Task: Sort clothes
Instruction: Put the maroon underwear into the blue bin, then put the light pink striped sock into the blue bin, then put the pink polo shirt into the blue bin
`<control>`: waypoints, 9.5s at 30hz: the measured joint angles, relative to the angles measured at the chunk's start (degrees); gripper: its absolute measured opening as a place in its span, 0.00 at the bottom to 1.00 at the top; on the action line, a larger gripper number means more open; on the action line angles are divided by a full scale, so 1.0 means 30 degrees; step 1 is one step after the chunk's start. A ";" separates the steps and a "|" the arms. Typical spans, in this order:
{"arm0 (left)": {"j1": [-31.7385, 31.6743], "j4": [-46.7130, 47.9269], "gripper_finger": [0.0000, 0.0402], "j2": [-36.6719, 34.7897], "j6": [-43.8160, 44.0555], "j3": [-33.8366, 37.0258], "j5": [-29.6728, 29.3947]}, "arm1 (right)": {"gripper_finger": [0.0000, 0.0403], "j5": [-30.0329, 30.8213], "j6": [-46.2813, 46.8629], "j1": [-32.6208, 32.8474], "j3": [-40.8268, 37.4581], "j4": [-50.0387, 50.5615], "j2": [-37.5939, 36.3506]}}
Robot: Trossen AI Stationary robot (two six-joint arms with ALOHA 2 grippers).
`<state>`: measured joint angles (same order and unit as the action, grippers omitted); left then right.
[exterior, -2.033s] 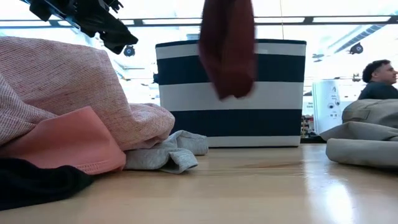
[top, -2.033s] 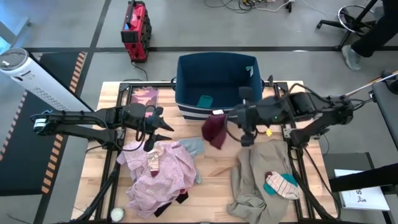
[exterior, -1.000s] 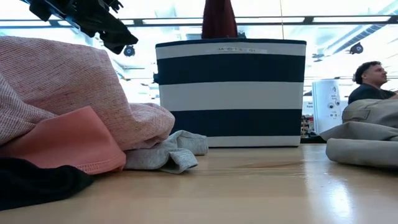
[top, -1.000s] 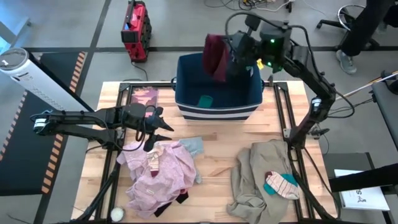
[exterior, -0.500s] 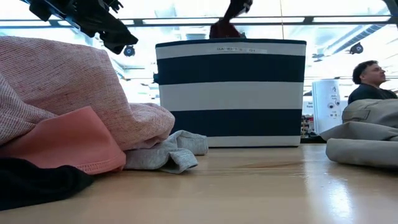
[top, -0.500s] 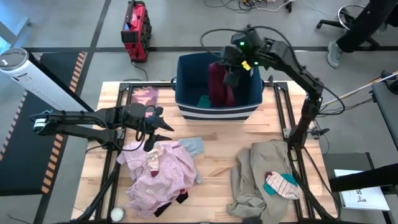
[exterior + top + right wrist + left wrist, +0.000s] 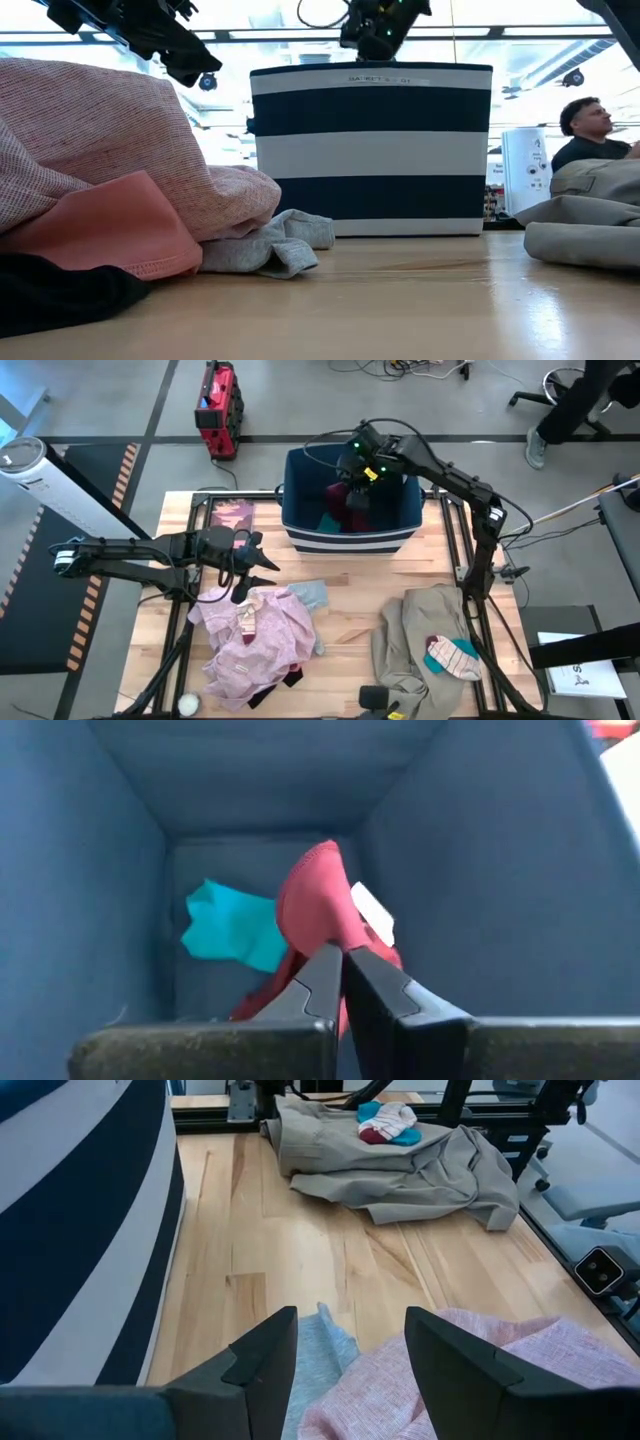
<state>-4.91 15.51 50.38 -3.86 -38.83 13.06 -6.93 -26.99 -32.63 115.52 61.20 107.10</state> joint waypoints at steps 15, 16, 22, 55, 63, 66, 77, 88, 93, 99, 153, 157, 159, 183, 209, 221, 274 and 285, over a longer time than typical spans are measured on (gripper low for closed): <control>0.0000 0.0030 0.44 0.0002 0.0051 0.0000 -0.0007 | 0.00 -0.0850 0.0990 -0.0629 -0.5348 -0.2659 -0.0018; 0.0000 0.0080 0.44 0.0002 0.0051 0.0000 -0.0007 | 0.00 -0.0848 0.0995 -0.0629 -0.5508 -0.2712 -0.0018; 0.0000 0.0481 0.44 0.0010 0.0506 0.0000 -0.0007 | 0.09 -0.0842 0.1002 -0.0637 -0.5748 -0.3078 -0.0018; 0.0000 0.0252 0.44 0.0010 0.0525 0.0000 -0.0015 | 0.54 -0.0836 0.1490 -0.0073 -0.4449 -0.1218 -0.6712; 0.0000 0.0230 0.44 0.0010 0.0532 0.0000 -0.0015 | 0.67 -0.2045 0.1707 0.0714 -0.6123 -0.1691 -0.9216; 0.0000 0.0064 0.44 0.0010 0.0532 0.0000 -0.0015 | 0.68 -0.2585 0.1965 0.0996 -0.7531 -0.2959 -1.0288; -0.0007 -0.0826 0.44 0.0010 0.0539 -0.0007 -0.0015 | 0.60 -0.2705 0.2681 0.2472 -1.3776 -0.8621 -1.4314; 0.0088 -0.1045 0.44 0.0010 0.0459 -0.0007 0.0357 | 0.51 -0.1814 0.3556 0.5029 -1.8783 -1.3602 -1.7033; 0.0167 -0.1081 0.44 0.0010 0.0466 -0.0007 0.0385 | 0.48 -0.1434 0.4102 0.6315 -2.0401 -1.4942 -1.8101; 0.0344 -0.1033 0.44 0.0010 0.0536 -0.0007 0.1362 | 0.47 -0.0491 0.4675 0.7882 -2.2081 -1.5775 -1.8863; 0.2076 0.9058 0.53 0.4537 0.7937 -0.0022 -0.1719 | 0.56 0.5380 0.8747 1.7504 -2.5090 -1.6424 -1.9667; 0.2076 0.9192 0.46 0.5275 0.7890 -0.0022 -0.1719 | 0.54 0.5380 0.8829 1.7504 -2.5090 -1.6404 -1.9667; 0.2076 0.9215 0.39 0.5519 0.7883 -0.0022 -0.1714 | 0.53 0.5380 0.9065 1.7504 -2.5090 -1.6316 -1.9667; 0.2075 0.9272 0.01 0.3884 0.7453 -0.0022 -0.1643 | 0.01 0.6887 0.8929 1.7497 -2.7534 -1.7878 -1.9704; 0.1944 0.6118 0.00 0.3106 0.3326 -0.6513 -0.4122 | 0.00 0.7325 0.8994 1.7497 -2.8186 -1.8231 -1.9704; -0.0204 0.2894 0.00 0.4386 -0.1159 -0.9435 -0.4644 | 0.00 0.7325 0.8777 1.7497 -2.8194 -1.8661 -1.9704; -0.8444 0.7572 0.16 1.8925 -0.6528 -2.3052 -0.0648 | 0.00 0.7325 0.8980 1.7492 -2.8201 -1.8013 -1.9646; -0.7963 0.9957 0.53 1.6971 -0.6317 -2.3052 -0.0670 | 0.00 0.7325 0.8958 1.7497 -2.8201 -1.8006 -1.9646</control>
<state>-28.80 45.39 101.30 -22.81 -107.98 11.05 15.05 -0.12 19.86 30.92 7.18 48.16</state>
